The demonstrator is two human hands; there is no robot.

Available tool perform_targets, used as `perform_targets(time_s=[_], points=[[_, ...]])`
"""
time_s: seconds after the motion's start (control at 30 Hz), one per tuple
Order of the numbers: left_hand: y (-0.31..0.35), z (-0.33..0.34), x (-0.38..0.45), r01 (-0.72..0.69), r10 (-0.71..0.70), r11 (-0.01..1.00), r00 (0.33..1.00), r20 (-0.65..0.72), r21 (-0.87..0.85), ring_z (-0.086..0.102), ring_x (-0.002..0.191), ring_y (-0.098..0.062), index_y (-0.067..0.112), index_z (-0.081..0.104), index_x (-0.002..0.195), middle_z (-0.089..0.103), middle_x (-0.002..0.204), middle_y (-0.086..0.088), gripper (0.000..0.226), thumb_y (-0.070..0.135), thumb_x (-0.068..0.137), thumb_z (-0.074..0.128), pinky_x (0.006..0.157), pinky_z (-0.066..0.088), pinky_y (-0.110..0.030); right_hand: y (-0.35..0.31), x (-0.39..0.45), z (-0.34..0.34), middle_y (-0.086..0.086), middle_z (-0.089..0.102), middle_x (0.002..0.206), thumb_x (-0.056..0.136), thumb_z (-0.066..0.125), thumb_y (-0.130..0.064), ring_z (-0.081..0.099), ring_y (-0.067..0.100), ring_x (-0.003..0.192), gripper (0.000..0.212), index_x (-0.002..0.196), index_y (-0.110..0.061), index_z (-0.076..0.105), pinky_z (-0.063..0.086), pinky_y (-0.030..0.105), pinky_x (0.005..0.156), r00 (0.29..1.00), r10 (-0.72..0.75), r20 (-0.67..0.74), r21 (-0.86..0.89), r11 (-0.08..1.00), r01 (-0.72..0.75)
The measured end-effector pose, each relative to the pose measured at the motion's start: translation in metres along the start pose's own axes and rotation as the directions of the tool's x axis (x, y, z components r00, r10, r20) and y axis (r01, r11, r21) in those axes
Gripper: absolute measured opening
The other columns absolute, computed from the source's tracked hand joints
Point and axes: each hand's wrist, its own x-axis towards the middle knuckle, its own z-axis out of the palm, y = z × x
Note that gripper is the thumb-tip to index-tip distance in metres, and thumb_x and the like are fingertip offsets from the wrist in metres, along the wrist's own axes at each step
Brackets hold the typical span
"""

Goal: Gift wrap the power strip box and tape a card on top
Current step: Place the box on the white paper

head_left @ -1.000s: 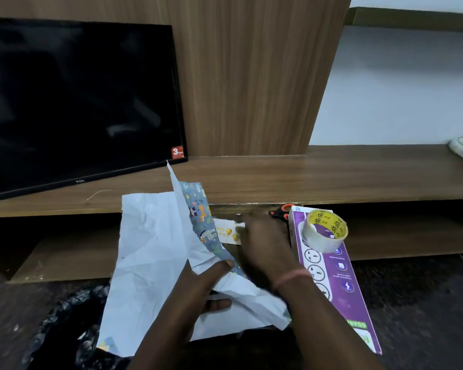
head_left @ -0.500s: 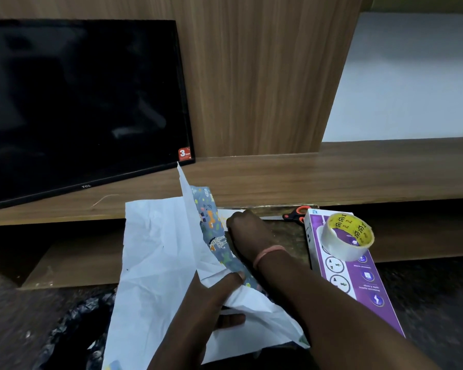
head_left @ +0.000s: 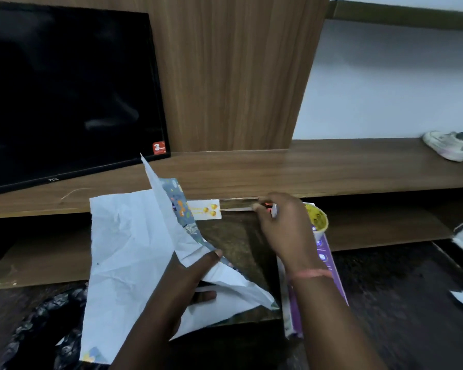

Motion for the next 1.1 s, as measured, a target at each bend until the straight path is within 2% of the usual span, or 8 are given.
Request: perform_targets(time_s=[0.07, 0.17, 0.27, 0.5, 0.67, 0.8, 0.9, 1.1], points=[[-0.001, 0.005, -0.002, -0.015, 0.015, 1.0, 1.0, 0.007, 0.026, 0.076, 0.09, -0.025, 0.028, 0.066, 0.121, 0.078, 0.103, 0.0, 0.053, 0.04, 0.074, 0.089, 0.072, 0.063, -0.042, 0.011, -0.024, -0.03, 0.009, 0.064, 0.12, 0.075, 0.079, -0.057, 0.058, 0.033, 0.113, 0.065, 0.127, -0.022, 0.062, 0.047, 0.042, 0.095, 0.965, 0.249, -0.085, -0.166, 0.951, -0.26], [-0.003, 0.011, -0.008, -0.036, 0.035, 0.998, 0.999, 0.019, 0.059, 0.076, 0.092, -0.024, 0.03, 0.066, 0.12, 0.078, 0.103, 0.001, 0.061, 0.05, 0.064, 0.083, 0.069, 0.062, -0.039, 0.024, -0.055, -0.046, 0.021, 0.026, 0.15, 0.049, 0.077, -0.083, 0.032, 0.043, 0.136, 0.14, 0.157, -0.03, 0.006, 0.029, 0.056, 0.108, 0.788, 0.612, 0.069, -0.336, 0.758, -0.559], [-0.006, 0.015, -0.01, -0.045, 0.043, 0.995, 0.999, 0.027, 0.088, 0.076, 0.092, -0.022, 0.029, 0.066, 0.12, 0.077, 0.105, 0.002, 0.058, 0.049, 0.069, 0.085, 0.07, 0.063, -0.04, 0.031, -0.062, -0.037, 0.025, 0.005, 0.159, 0.043, 0.081, -0.081, 0.023, 0.048, 0.142, 0.156, 0.154, -0.038, -0.02, 0.024, 0.062, 0.11, 0.754, 0.636, 0.168, -0.303, 0.761, -0.574], [-0.009, 0.015, -0.005, -0.042, 0.04, 0.991, 0.999, 0.018, 0.13, 0.076, 0.091, -0.022, 0.025, 0.069, 0.117, 0.078, 0.101, 0.0, 0.039, 0.038, 0.083, 0.083, 0.072, 0.064, -0.043, 0.049, -0.048, -0.029, 0.005, 0.028, 0.153, 0.068, 0.081, -0.057, 0.039, 0.039, 0.131, 0.113, 0.154, -0.037, 0.01, 0.034, 0.052, 0.104, 0.852, 0.489, 0.189, -0.286, 0.857, -0.428], [-0.008, 0.014, 0.002, -0.051, 0.051, 0.993, 0.999, 0.001, 0.111, 0.075, 0.091, -0.026, 0.028, 0.067, 0.118, 0.078, 0.1, 0.002, 0.038, 0.035, 0.084, 0.081, 0.073, 0.064, -0.046, 0.056, -0.051, -0.024, -0.008, 0.039, 0.145, 0.07, 0.082, -0.05, 0.042, 0.032, 0.126, 0.078, 0.135, -0.039, 0.039, 0.032, 0.05, 0.102, 0.884, 0.443, 0.146, -0.184, 0.89, -0.416], [-0.007, 0.013, 0.004, -0.06, 0.06, 0.994, 0.998, -0.005, 0.093, 0.074, 0.091, -0.025, 0.032, 0.066, 0.117, 0.078, 0.098, 0.007, 0.036, 0.037, 0.084, 0.081, 0.072, 0.064, -0.045, 0.053, -0.042, -0.019, -0.008, 0.058, 0.118, 0.079, 0.074, -0.053, 0.051, 0.024, 0.113, 0.037, 0.105, -0.031, 0.059, 0.028, 0.043, 0.098, 0.931, 0.364, -0.041, -0.153, 0.918, -0.366], [-0.007, 0.011, 0.007, -0.058, 0.06, 0.995, 0.998, -0.012, 0.081, 0.074, 0.091, -0.025, 0.033, 0.066, 0.116, 0.077, 0.099, 0.006, 0.036, 0.037, 0.084, 0.081, 0.072, 0.065, -0.045, 0.032, -0.015, -0.012, -0.002, 0.061, 0.102, 0.079, 0.073, -0.056, 0.054, 0.03, 0.1, 0.035, 0.092, -0.026, 0.063, 0.033, 0.041, 0.085, 0.969, 0.204, -0.138, -0.131, 0.966, -0.222], [-0.006, 0.01, 0.011, -0.054, 0.055, 0.996, 0.998, -0.003, 0.069, 0.075, 0.086, -0.023, 0.032, 0.065, 0.117, 0.078, 0.095, 0.006, 0.034, 0.036, 0.086, 0.079, 0.071, 0.064, -0.043, -0.001, 0.053, 0.048, 0.008, 0.064, 0.116, 0.085, 0.062, -0.062, 0.044, 0.033, 0.117, 0.048, 0.107, -0.02, 0.068, 0.029, 0.044, 0.093, 0.975, 0.178, 0.13, -0.392, 0.913, -0.115]])
